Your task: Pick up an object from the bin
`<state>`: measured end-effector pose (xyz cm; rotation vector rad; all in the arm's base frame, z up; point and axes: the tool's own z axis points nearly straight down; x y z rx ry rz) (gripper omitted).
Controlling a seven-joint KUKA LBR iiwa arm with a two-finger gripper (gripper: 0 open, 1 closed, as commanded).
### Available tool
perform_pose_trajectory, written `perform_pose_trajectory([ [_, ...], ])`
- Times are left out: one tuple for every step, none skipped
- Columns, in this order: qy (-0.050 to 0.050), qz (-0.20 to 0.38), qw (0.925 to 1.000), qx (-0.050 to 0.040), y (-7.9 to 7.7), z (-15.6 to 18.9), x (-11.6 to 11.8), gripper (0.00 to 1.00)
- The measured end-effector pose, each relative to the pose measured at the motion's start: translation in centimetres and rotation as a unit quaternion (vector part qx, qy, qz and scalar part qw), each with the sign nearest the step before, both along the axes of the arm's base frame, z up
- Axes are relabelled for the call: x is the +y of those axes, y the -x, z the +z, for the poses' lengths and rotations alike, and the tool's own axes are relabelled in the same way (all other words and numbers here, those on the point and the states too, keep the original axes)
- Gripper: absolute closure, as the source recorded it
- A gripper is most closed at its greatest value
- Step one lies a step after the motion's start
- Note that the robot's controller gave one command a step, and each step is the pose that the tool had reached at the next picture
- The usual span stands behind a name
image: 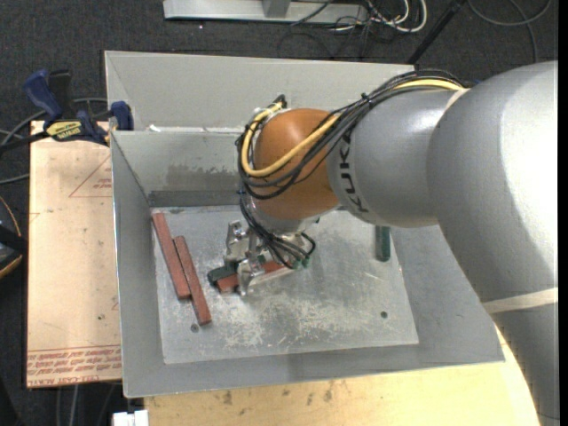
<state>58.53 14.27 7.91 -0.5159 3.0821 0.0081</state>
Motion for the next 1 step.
perform_pose_trajectory([
  [0.003,-0.006,1.0000,0.0058,2.71,13.98,-0.78,1.00],
])
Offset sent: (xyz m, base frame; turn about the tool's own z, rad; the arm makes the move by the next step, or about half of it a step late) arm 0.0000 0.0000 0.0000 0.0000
